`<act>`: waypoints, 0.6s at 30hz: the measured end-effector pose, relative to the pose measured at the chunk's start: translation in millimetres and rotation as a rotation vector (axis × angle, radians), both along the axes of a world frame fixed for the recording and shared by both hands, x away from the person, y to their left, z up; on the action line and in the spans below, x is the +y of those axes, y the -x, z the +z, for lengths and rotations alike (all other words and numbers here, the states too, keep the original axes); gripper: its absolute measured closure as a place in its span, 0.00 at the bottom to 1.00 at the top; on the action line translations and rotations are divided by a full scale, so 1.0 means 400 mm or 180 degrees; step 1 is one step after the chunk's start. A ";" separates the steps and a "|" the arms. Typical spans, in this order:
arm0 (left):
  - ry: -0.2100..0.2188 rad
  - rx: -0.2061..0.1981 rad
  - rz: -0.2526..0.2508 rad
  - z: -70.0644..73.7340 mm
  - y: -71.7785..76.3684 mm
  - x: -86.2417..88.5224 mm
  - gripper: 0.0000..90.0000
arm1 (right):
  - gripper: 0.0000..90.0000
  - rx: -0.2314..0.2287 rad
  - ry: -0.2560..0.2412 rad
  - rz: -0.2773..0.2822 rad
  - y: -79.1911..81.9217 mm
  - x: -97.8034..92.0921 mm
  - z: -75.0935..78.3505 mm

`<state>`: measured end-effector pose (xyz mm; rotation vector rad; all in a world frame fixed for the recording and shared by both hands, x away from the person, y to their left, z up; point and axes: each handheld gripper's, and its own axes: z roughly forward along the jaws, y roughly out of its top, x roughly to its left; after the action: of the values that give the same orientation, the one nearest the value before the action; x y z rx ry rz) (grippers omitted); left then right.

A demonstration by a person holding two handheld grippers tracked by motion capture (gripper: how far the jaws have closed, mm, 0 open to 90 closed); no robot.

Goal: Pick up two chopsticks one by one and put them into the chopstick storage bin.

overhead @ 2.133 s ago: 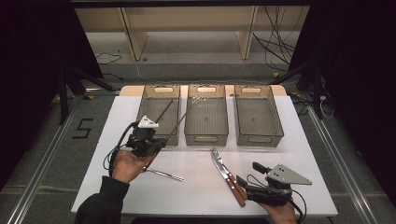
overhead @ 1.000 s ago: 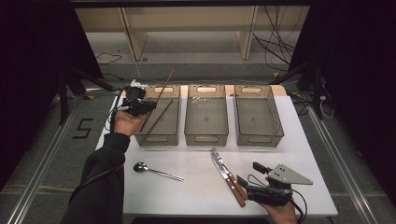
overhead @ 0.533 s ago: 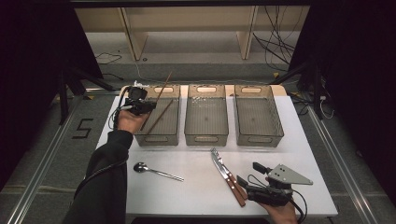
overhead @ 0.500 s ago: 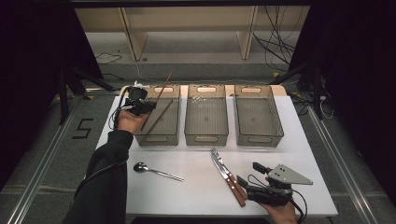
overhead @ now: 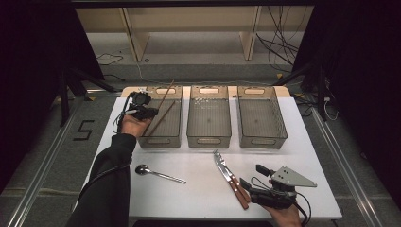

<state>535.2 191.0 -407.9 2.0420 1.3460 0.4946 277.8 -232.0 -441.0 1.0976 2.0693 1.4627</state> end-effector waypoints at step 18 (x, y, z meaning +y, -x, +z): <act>0.0413 -0.0129 -0.0043 0.077 0.102 -0.006 0.35 | 0.27 -0.0008 0.0010 -0.0001 0.001 0.002 0.001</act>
<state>494.3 188.6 -377.1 1.9246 1.3051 0.4291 277.4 -231.3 -440.8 1.0945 2.0688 1.4595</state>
